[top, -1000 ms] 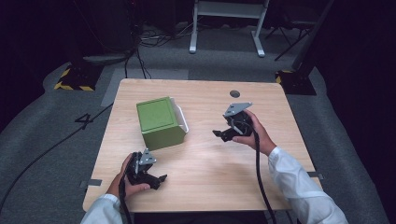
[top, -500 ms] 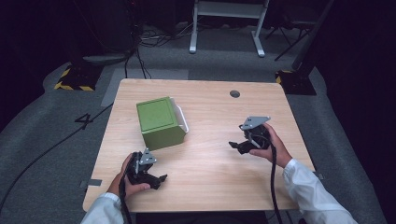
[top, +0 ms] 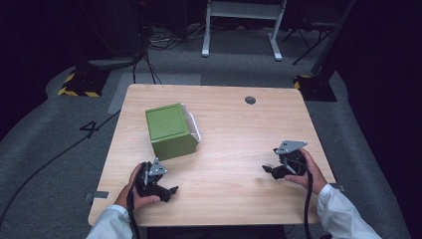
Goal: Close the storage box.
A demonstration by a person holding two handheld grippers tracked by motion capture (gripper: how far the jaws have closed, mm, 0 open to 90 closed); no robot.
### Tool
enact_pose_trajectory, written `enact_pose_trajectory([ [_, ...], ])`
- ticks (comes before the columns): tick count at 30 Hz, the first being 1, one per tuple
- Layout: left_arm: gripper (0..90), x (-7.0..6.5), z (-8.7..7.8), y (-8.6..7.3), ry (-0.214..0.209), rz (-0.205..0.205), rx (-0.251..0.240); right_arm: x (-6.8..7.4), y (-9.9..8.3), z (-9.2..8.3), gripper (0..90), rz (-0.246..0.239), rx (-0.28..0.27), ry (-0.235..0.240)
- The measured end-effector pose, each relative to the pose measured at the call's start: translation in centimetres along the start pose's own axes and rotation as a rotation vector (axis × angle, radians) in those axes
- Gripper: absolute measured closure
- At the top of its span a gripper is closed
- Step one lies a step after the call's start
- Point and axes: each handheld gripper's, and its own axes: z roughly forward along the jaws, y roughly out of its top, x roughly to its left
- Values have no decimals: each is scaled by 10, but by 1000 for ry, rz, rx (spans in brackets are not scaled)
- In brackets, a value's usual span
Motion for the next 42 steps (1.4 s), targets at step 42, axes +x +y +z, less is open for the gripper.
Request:
enact_pose_trajectory([
  [42,1,1,2,2,-3,10,1,-29,-100,-26,149,251,-97,-58],
])
